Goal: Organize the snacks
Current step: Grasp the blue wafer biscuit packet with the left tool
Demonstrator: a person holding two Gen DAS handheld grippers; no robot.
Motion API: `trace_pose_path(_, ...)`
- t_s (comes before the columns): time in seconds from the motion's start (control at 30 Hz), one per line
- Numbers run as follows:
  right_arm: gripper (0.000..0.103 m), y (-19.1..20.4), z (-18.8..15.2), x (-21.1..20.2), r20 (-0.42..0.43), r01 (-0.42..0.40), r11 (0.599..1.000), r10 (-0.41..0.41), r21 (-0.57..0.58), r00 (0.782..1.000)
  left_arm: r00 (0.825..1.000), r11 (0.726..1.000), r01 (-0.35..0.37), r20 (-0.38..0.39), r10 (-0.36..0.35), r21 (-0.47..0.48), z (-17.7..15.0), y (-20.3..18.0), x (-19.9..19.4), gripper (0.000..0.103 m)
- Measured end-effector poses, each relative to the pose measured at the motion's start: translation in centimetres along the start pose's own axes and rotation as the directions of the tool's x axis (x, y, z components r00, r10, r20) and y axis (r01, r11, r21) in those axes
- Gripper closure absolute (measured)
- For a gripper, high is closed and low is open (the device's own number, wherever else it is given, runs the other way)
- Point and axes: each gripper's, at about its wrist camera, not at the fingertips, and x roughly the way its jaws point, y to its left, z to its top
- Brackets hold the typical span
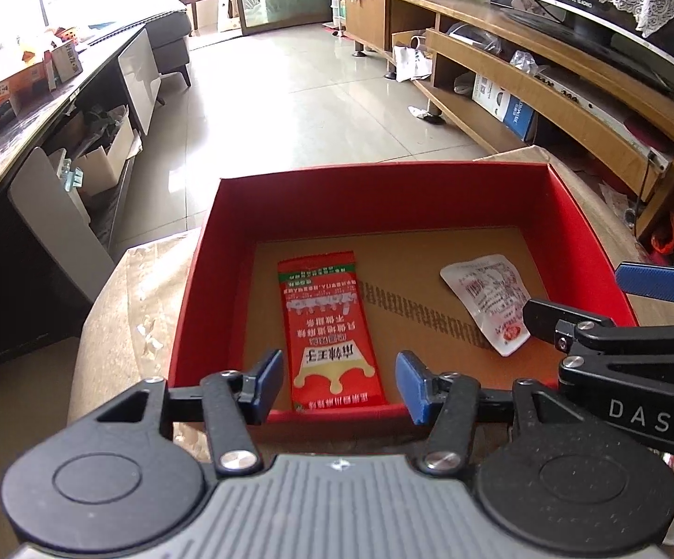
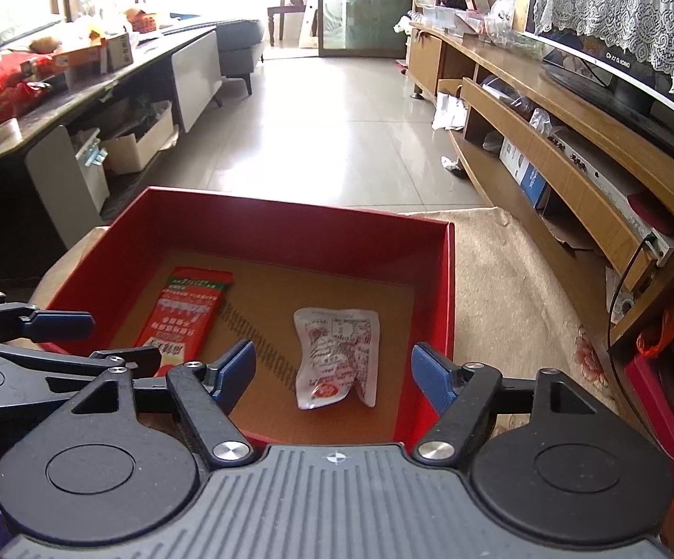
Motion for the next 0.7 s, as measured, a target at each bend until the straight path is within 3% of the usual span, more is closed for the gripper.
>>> trace_pose_path(0.13, 0.023, 0.3, -0.5, -0.5, -0.012, -0.015, 1.0, 0.015, 0.0, 1.0, 1.0, 1.0, 0.003, 0.011, -0.003, 0.01, -1.0, 0.7, -1.0, 0.045)
trace_pose_path(0.4, 0.023, 1.7, -2.0, -1.6, -0.038, -0.05, 0.999, 0.049, -0.013, 0.998, 1.0, 1.0, 0.024, -0.006, -0.024, 0.017, -3.5, 2.5, -3.0, 0.045)
trace_pose_path(0.7, 0.021, 2.5, -3.3, -2.6, -0.078, -0.08, 0.997, 0.08, 0.005, 0.994, 0.992, 0.991, 0.095, -0.094, -0.086, 0.095, -7.1, 3.2, -4.0, 0.041)
